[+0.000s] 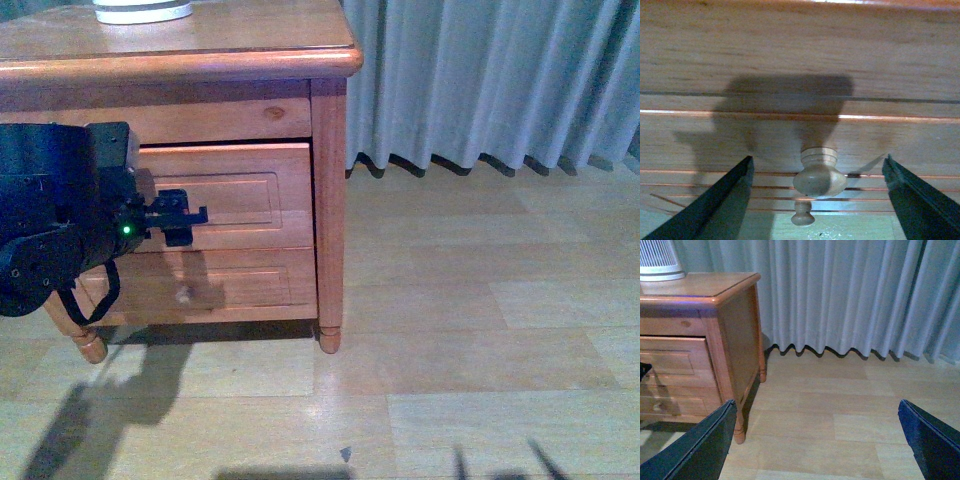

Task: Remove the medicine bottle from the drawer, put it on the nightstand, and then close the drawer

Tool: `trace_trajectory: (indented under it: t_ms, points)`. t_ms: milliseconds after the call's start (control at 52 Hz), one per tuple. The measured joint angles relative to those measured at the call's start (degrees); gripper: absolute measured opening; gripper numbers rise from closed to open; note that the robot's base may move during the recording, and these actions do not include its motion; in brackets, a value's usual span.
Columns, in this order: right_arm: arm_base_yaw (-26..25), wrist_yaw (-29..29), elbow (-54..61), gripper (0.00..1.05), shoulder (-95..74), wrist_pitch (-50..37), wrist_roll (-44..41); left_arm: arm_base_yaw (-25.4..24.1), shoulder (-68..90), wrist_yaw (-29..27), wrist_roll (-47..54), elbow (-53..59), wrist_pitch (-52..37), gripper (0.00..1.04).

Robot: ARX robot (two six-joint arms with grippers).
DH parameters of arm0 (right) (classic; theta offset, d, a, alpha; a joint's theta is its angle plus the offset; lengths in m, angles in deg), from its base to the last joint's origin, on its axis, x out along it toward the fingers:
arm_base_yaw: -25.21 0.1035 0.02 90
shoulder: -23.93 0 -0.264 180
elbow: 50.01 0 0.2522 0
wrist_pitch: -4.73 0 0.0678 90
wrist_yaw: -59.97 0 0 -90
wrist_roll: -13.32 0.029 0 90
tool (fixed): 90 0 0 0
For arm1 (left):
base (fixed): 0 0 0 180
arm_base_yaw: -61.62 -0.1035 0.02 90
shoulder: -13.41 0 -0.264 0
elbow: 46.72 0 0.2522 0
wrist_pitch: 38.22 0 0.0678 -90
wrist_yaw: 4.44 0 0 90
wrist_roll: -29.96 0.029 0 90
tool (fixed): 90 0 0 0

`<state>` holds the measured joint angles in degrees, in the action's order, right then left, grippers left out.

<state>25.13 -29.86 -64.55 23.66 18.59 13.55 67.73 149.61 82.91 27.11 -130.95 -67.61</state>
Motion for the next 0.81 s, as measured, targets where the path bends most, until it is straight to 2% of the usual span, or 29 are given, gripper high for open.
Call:
trace_trajectory:
  t_ms: [192,442,596,808]
  points:
    - [0.0,0.0,0.0,0.98,0.0,0.0,0.0,0.85,0.0,-1.42,0.0,0.44,-1.57,0.27]
    - [0.0,0.0,0.0,0.98,0.0,0.0,0.0,2.21,-1.86,-3.26,-0.79,6.45,-5.88,0.25]
    - [0.0,0.0,0.0,0.98,0.0,0.0,0.0,3.76,-5.77,-5.38,-4.2,18.08,-13.09,0.24]
    - [0.0,0.0,0.0,0.98,0.0,0.0,0.0,4.5,-9.6,-5.42,-5.4,35.65,-26.25,0.24]
